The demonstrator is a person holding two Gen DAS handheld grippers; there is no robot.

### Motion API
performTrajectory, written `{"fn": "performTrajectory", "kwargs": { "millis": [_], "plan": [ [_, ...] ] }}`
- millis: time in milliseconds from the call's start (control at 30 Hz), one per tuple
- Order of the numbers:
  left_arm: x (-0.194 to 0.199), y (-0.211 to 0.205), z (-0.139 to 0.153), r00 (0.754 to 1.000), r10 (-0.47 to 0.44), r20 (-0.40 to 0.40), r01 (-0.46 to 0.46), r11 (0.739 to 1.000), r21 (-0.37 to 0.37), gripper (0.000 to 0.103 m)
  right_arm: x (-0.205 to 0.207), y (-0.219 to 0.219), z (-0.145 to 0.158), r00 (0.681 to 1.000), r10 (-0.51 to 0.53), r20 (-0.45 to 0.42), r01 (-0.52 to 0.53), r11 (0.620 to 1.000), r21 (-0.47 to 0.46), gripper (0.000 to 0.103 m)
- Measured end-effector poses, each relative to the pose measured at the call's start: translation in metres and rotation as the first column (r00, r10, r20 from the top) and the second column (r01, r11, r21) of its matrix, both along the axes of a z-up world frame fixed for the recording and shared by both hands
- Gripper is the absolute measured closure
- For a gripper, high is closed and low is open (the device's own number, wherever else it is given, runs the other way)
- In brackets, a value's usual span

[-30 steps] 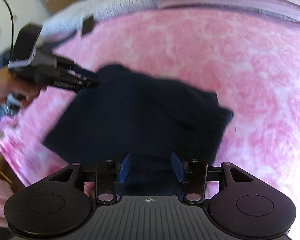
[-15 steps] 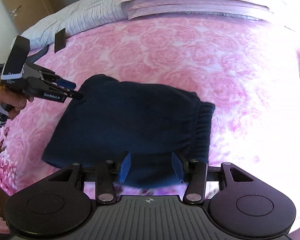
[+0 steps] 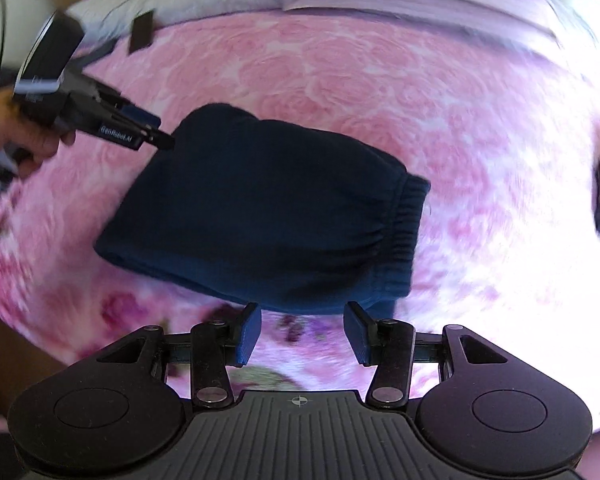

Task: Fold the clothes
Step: 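Lift the folded navy sweatpants with both grippers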

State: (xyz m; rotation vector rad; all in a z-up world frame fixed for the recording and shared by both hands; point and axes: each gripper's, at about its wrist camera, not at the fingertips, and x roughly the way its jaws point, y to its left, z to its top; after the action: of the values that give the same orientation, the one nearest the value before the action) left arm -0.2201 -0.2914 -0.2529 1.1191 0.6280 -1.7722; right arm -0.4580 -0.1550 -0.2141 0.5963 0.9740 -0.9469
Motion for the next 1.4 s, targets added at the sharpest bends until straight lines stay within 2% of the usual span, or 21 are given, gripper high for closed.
{"fn": "performTrajectory", "kwargs": {
  "millis": [33,133,233,300,367,433,533,567,600,633,700,800,900,967,1033,1067,1133,1233,1300,1333,1400],
  "plan": [
    [-0.002,0.004,-0.002,1.0,0.011,0.005,-0.011,1.0,0.001,0.066,0.001,0.001,-0.003,0.998,0.048,-0.032,-0.049,0.999,-0.023,0.032],
    [-0.006,0.022,-0.002,0.999,0.028,0.031,-0.027,0.999,-0.03,0.064,0.007,0.015,-0.012,0.957,0.25,-0.148,-0.266,0.959,-0.1,0.029],
    [-0.01,0.053,0.006,0.998,0.01,0.062,-0.004,0.996,-0.087,0.058,0.014,0.032,-0.028,0.859,0.44,-0.263,-0.482,0.867,-0.127,0.029],
    [-0.016,0.081,0.01,0.994,-0.033,0.108,0.048,0.989,-0.139,0.05,0.017,0.044,-0.041,0.776,0.534,-0.336,-0.601,0.788,-0.136,0.029],
    [-0.025,0.113,0.011,0.982,-0.095,0.164,0.126,0.974,-0.189,0.037,0.02,0.053,-0.055,0.7,0.582,-0.414,-0.687,0.708,-0.165,0.029],
    [-0.037,0.145,0.008,0.956,-0.178,0.232,0.231,0.947,-0.225,0.032,0.022,0.052,-0.068,0.657,0.604,-0.451,-0.73,0.658,-0.182,0.029],
    [-0.06,0.181,-0.007,0.891,-0.3,0.34,0.392,0.887,-0.245,0.026,0.021,0.036,-0.086,0.649,0.617,-0.445,-0.74,0.647,-0.183,0.031],
    [-0.068,0.192,-0.012,0.863,-0.338,0.376,0.444,0.862,-0.246,0.026,0.02,0.029,-0.09,0.655,0.618,-0.435,-0.736,0.651,-0.185,0.038],
    [-0.076,0.201,-0.018,0.832,-0.369,0.413,0.492,0.835,-0.245,0.026,0.018,0.02,-0.092,0.663,0.615,-0.427,-0.729,0.66,-0.182,0.059],
    [-0.083,0.206,-0.026,0.8,-0.392,0.454,0.535,0.809,-0.243,0.025,0.017,0.011,-0.093,0.673,0.603,-0.429,-0.716,0.675,-0.175,0.065],
    [-0.096,0.21,-0.043,0.733,-0.42,0.535,0.608,0.758,-0.238,0.024,0.016,-0.001,-0.092,0.676,0.582,-0.452,-0.706,0.688,-0.171,0.065],
    [-0.108,0.206,-0.071,0.648,-0.421,0.634,0.671,0.709,-0.216,0.022,0.012,-0.009,-0.09,0.674,0.588,-0.448,-0.706,0.691,-0.155,0.065],
    [-0.113,0.198,-0.088,0.603,-0.409,0.685,0.703,0.679,-0.213,0.019,0.007,-0.005,-0.089,0.676,0.582,-0.452,-0.703,0.693,-0.16,0.065],
    [-0.115,0.195,-0.092,0.577,-0.405,0.709,0.722,0.66,-0.21,0.016,0.007,0.005,-0.088,0.677,0.57,-0.466,-0.703,0.687,-0.181,0.058],
    [-0.114,0.188,-0.091,0.578,-0.406,0.708,0.718,0.666,-0.205,0.02,0.008,0.02,-0.087,0.678,0.566,-0.47,-0.709,0.673,-0.212,0.034],
    [-0.113,0.182,-0.088,0.6,-0.404,0.69,0.698,0.686,-0.205,0.03,0.008,0.028,-0.086,0.676,0.57,-0.466,-0.714,0.662,-0.226,0.033],
    [-0.11,0.172,-0.081,0.641,-0.4,0.655,0.66,0.723,-0.204,0.038,0.012,0.043,-0.092,0.646,0.598,-0.475,-0.748,0.62,-0.236,0.031],
    [-0.107,0.158,-0.068,0.692,-0.403,0.599,0.617,0.761,-0.201,0.038,0.023,0.053,-0.11,0.571,0.627,-0.53,-0.807,0.549,-0.22,0.031],
    [-0.105,0.148,-0.061,0.721,-0.406,0.561,0.593,0.781,-0.196,0.037,0.028,0.049,-0.124,0.557,0.606,-0.567,-0.813,0.536,-0.226,0.031],
    [-0.105,0.146,-0.059,0.722,-0.411,0.557,0.594,0.781,-0.194,0.036,0.029,0.045,-0.129,0.555,0.597,-0.579,-0.813,0.536,-0.227,0.031],
    [-0.105,0.148,-0.059,0.709,-0.418,0.568,0.609,0.769,-0.193,0.035,0.028,0.031,-0.13,0.585,0.586,-0.561,-0.793,0.56,-0.241,0.033]
  ]
}}
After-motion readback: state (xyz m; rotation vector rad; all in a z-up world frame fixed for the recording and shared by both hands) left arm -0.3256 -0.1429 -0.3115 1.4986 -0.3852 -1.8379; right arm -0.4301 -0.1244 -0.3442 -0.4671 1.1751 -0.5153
